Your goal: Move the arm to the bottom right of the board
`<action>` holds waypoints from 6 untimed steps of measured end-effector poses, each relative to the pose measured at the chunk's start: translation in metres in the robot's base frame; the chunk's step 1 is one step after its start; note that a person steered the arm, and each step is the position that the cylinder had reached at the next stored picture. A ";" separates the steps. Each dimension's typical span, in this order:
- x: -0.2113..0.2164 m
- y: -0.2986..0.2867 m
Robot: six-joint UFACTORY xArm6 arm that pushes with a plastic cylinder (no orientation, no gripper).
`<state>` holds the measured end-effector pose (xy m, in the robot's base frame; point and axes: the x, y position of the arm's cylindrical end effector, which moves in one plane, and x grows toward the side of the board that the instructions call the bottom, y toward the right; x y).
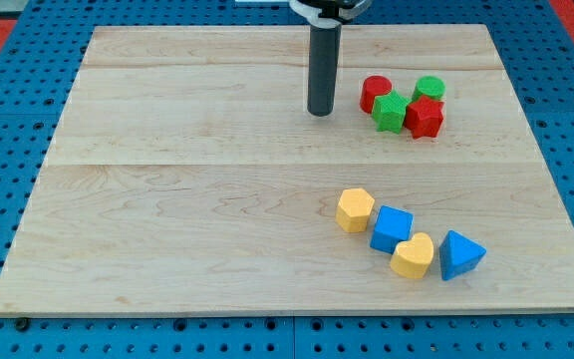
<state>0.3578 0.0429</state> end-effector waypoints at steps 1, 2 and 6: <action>0.015 0.052; 0.065 0.072; 0.229 0.202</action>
